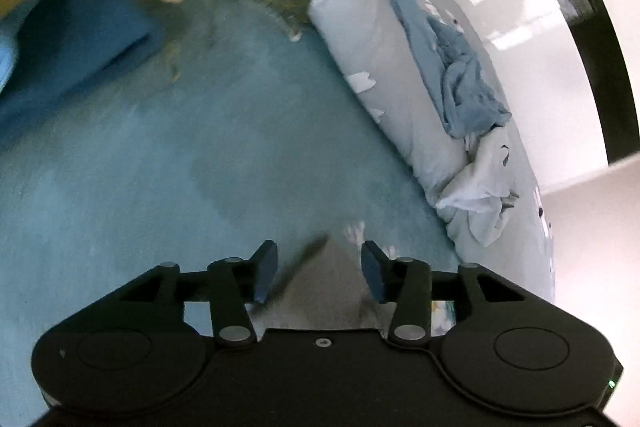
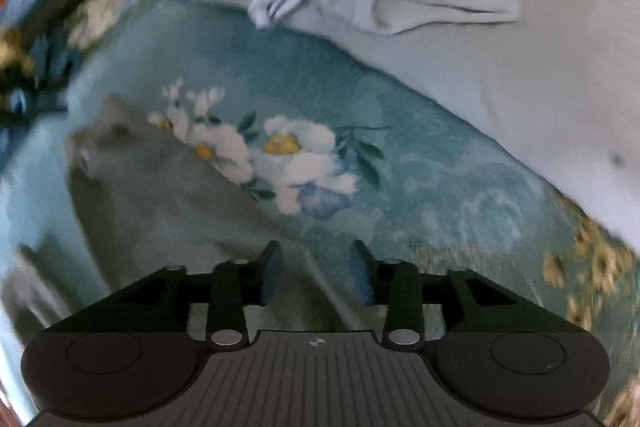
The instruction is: Fold clothes
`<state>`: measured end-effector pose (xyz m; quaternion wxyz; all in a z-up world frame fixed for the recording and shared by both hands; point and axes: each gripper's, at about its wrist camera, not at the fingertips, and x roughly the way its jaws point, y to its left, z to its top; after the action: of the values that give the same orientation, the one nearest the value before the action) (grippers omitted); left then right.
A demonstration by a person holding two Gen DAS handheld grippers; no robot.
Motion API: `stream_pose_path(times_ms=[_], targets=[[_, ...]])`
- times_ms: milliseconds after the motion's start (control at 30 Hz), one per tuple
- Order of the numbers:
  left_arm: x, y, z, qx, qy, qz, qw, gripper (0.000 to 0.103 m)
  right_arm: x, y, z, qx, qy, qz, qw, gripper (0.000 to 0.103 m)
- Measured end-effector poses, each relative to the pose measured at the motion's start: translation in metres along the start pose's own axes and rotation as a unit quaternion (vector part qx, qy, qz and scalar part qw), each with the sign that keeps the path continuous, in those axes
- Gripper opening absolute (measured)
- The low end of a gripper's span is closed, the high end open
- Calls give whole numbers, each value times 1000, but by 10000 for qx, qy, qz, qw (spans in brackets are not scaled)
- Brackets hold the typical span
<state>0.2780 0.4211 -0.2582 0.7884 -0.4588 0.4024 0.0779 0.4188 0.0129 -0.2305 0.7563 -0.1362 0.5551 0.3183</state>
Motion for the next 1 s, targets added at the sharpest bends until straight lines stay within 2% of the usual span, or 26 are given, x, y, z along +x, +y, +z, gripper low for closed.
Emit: stream_pose_path(times_ms=[100,233,367,433,467,533,600,667,733,833,933,1000], targets=[[0,1,-27,-165,191,262,9993,51,-33,-3,-31,871,-147,108,9960,43],[14,6,-48,-485,399,253,9977,53,-76,0,-93,1717,-66,97,9851,44],[29,7,-53,-689,276,234,9970,54,-115,-2,-151,2378,232,-77,9710,45],[31,8,-56,-843,143,174,9962,53,-132,-6,-179,2673,412,-205,9625,52],[32,8,-57,-920,76,145,9956,52,-139,-9,-192,2795,493,-267,9585,55],[32,6,-59,-934,-24,133,9955,45,-148,-14,-215,2967,636,-432,9519,55],[33,1,-61,-870,-88,204,9960,23,-151,-20,-232,3212,702,-584,9426,55],[33,-3,-62,-832,-188,306,9959,10,-152,-26,-243,3527,628,-548,9320,55],[33,-7,-63,-815,-318,403,9953,6,-150,-26,-246,3634,533,-441,9291,55],[23,-16,-63,-771,-589,471,9942,4,-149,-22,-251,3601,469,-381,9310,55],[6,-24,-57,-672,-887,289,9934,4,-149,-26,-259,3726,470,-374,9261,55],[4,-21,-56,-521,-839,395,9943,4,-148,-28,-264,3802,515,-405,9226,55]])
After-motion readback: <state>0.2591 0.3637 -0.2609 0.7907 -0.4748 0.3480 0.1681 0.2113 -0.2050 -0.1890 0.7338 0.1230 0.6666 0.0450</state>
